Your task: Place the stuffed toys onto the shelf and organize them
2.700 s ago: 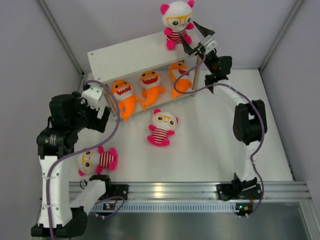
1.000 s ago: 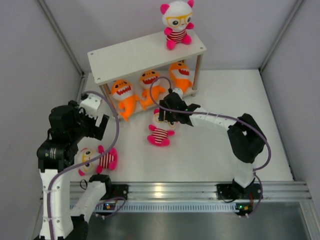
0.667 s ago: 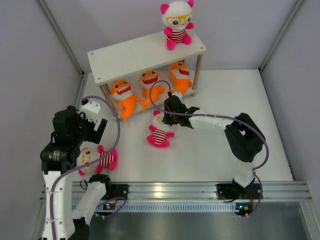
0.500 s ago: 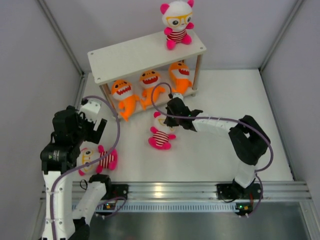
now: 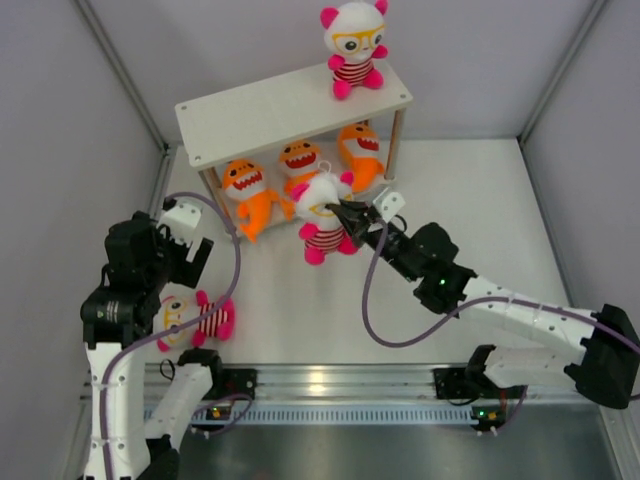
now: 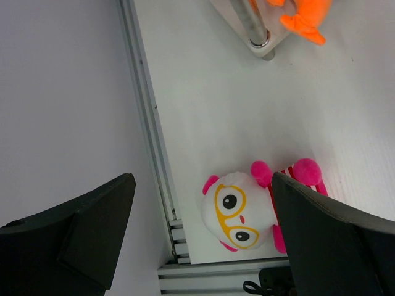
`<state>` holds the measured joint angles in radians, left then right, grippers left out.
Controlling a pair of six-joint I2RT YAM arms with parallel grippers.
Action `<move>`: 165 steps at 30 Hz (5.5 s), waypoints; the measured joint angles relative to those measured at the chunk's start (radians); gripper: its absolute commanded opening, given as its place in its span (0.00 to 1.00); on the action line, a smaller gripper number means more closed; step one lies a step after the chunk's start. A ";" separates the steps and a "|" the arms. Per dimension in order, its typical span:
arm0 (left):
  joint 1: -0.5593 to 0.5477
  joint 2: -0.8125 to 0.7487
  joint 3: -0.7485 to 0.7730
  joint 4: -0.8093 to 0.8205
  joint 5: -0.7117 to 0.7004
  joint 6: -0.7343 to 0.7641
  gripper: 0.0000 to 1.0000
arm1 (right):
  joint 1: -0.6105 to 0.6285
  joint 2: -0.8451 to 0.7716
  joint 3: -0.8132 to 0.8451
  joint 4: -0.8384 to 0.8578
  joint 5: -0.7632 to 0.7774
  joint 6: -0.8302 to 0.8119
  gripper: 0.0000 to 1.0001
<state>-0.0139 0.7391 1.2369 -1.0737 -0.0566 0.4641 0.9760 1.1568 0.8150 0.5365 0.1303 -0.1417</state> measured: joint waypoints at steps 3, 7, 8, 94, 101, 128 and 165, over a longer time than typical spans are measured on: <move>0.000 -0.002 0.000 0.000 -0.009 0.003 0.99 | -0.003 -0.015 0.008 0.236 -0.031 -0.178 0.00; 0.000 -0.006 0.000 0.000 -0.011 0.003 0.99 | -0.003 0.147 0.131 0.552 -0.119 -0.381 0.00; 0.000 -0.006 -0.001 0.000 -0.011 0.002 0.98 | -0.003 0.219 0.200 0.603 -0.142 -0.429 0.00; 0.027 0.003 -0.037 0.000 0.011 0.010 0.98 | -0.306 0.958 1.170 0.314 -0.308 -0.359 0.30; 0.027 0.002 -0.037 0.000 0.011 0.010 0.99 | -0.307 0.958 1.171 0.314 -0.307 -0.359 0.40; 0.027 -0.006 -0.053 0.000 0.011 0.011 0.99 | -0.307 0.958 1.171 0.315 -0.308 -0.363 0.66; 0.027 -0.011 -0.064 -0.001 0.015 0.039 0.99 | -0.306 0.893 1.100 0.357 -0.340 -0.377 0.88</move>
<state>0.0135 0.7284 1.1732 -1.0748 -0.0418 0.5034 0.6701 2.0495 1.9148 0.8940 -0.2096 -0.5190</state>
